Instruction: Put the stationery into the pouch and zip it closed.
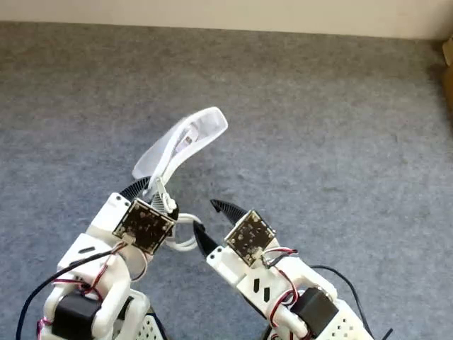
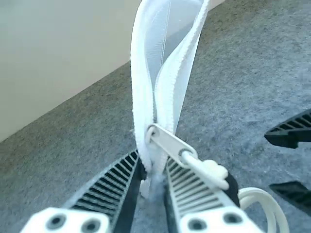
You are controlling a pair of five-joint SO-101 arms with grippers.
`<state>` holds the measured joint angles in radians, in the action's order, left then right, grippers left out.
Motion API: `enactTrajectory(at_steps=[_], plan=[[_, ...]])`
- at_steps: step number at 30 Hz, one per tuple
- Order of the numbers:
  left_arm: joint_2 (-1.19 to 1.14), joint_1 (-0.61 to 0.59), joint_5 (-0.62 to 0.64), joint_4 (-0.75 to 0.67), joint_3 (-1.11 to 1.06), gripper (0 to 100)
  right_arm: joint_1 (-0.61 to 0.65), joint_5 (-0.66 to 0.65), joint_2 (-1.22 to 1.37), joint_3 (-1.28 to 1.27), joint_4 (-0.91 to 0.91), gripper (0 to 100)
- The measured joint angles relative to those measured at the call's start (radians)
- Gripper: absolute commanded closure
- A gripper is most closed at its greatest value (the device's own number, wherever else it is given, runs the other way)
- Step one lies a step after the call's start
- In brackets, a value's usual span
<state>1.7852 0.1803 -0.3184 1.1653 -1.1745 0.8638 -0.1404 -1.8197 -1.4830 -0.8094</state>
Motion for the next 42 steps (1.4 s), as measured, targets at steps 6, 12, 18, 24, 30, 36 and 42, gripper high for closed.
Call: enactTrajectory(at_steps=[6, 12, 18, 24, 30, 36, 42], plan=[[-0.101, 0.005, -0.006, 0.072, 0.091, 99, 0.15, 0.005, -0.002, 0.097, -0.078, 84.6], [-0.255, 0.008, 0.017, 0.072, 0.176, 99, 0.169, 0.005, -0.002, 0.103, -0.048, 84.6], [-0.269, 0.063, 0.051, 0.087, 0.184, 99, 0.17, 0.005, 0.0, 0.103, 0.055, 84.6], [-0.269, 0.101, 0.051, 0.103, 0.184, 99, 0.17, 0.005, 0.091, 0.103, 0.16, 84.6], [-0.269, 0.101, 0.051, 0.109, 0.184, 99, 0.169, 0.005, 0.184, 0.104, 0.19, 84.6], [-0.269, 0.112, 0.051, 0.115, 0.184, 99, 0.124, 0.005, 0.215, 0.103, 0.21, 84.6], [-0.269, 0.114, 0.051, 0.117, 0.184, 99, 0.114, 0.005, 0.216, 0.081, 0.264, 84.8]])
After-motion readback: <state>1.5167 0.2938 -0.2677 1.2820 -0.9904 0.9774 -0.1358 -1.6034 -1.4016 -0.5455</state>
